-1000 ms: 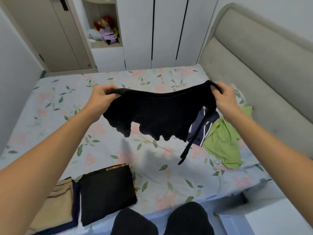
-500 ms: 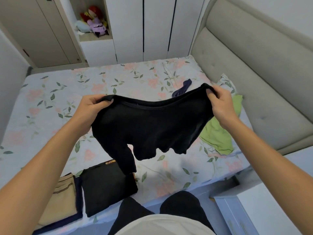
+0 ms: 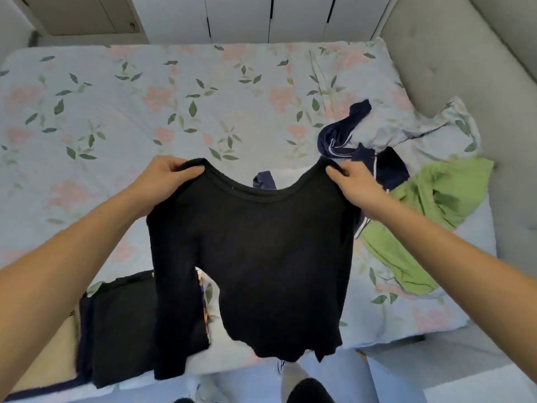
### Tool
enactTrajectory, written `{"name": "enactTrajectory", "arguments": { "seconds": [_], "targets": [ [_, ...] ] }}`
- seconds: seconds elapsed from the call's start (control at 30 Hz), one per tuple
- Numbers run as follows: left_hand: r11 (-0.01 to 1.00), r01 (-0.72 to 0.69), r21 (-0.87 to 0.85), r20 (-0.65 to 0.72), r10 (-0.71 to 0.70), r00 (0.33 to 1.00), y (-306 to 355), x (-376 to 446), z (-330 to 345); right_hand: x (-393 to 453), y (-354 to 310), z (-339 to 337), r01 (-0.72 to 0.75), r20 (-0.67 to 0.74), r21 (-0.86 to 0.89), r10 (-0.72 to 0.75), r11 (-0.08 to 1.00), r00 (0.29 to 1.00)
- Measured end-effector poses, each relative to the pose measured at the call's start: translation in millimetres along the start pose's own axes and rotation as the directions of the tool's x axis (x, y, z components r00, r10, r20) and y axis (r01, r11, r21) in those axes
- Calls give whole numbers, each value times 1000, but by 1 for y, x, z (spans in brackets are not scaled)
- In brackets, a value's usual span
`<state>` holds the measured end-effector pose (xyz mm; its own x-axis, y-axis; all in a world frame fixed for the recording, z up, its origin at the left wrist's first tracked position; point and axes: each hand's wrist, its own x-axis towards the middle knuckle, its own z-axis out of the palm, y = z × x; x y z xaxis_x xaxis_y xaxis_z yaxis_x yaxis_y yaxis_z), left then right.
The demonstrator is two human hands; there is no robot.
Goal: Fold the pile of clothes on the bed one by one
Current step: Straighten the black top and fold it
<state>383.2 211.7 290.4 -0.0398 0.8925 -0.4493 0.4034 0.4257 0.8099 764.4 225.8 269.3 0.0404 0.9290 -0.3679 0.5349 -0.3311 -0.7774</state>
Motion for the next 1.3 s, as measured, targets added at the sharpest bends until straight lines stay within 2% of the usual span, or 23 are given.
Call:
{"name": "enactTrajectory", "arguments": {
  "seconds": [0.1,0.17,0.3,0.37,0.43,0.47,0.57,0.7,0.83,0.97,1.2,1.3],
  "targets": [
    [986,19,166,-45,-12,999,-63,110,46,106,69,53,-16,79,-101,24,995,997],
    [956,19,292,-119,16,993,-116,183,74,172,121,90,-2,75,-147,14,989,997],
    [816,11,578,-302,202,932,-202,282,124,262,210,145,49,12,-224,-48,973,999],
    [762,-119,637,-231,337,913,-220,302,153,283,234,163,95,-23,-261,-105,961,994],
    [781,-296,550,-51,385,921,-219,307,188,289,242,170,118,-52,-266,-137,957,989],
    [814,-339,472,24,372,928,-214,308,207,291,243,170,133,-58,-256,-153,958,987],
    [886,-340,317,88,329,940,-181,314,257,293,236,161,168,-46,-196,-180,966,983],
    [806,-406,431,52,427,903,-137,328,295,290,225,147,187,24,-159,-185,969,982],
    [609,-448,654,183,448,875,-114,334,310,289,222,137,171,41,-115,-167,979,985],
    [656,-406,636,176,389,904,-105,336,311,277,226,131,81,8,-169,-81,982,997],
    [624,-342,703,101,388,916,-93,343,313,238,260,98,-89,-18,-380,89,921,996],
    [615,-292,732,72,358,931,-94,341,321,228,277,76,-145,-52,-376,135,915,989]
  ]
}}
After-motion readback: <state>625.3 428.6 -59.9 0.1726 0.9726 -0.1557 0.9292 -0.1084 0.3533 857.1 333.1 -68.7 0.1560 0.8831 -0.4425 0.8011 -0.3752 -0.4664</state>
